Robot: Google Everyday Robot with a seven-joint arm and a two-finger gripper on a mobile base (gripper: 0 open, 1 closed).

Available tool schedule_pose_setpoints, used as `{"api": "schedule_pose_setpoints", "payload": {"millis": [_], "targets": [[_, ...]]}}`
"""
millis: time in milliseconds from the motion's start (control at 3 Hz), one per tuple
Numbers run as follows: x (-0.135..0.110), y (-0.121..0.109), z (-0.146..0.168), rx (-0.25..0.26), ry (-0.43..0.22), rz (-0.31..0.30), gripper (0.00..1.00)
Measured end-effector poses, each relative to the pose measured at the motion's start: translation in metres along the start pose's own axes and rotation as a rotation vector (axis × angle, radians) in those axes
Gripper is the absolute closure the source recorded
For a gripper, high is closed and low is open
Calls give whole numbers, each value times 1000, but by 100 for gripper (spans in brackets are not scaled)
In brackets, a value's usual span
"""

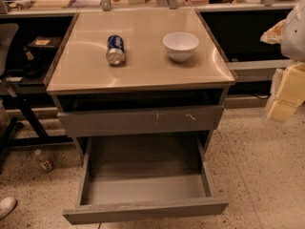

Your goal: Close middle drawer

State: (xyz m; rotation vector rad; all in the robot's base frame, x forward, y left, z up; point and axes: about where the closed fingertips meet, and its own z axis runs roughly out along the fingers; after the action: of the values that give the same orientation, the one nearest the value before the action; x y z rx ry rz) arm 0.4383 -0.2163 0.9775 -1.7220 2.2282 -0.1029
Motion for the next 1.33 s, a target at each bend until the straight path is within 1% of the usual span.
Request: {"api": "schedule_pose_setpoints", "payload": {"millis": [333, 667, 1333], "targets": [[0, 0, 0, 0, 0, 0, 0], [0, 0, 0, 0, 0, 0, 19], [0, 0, 0, 0, 0, 0, 65]]}}
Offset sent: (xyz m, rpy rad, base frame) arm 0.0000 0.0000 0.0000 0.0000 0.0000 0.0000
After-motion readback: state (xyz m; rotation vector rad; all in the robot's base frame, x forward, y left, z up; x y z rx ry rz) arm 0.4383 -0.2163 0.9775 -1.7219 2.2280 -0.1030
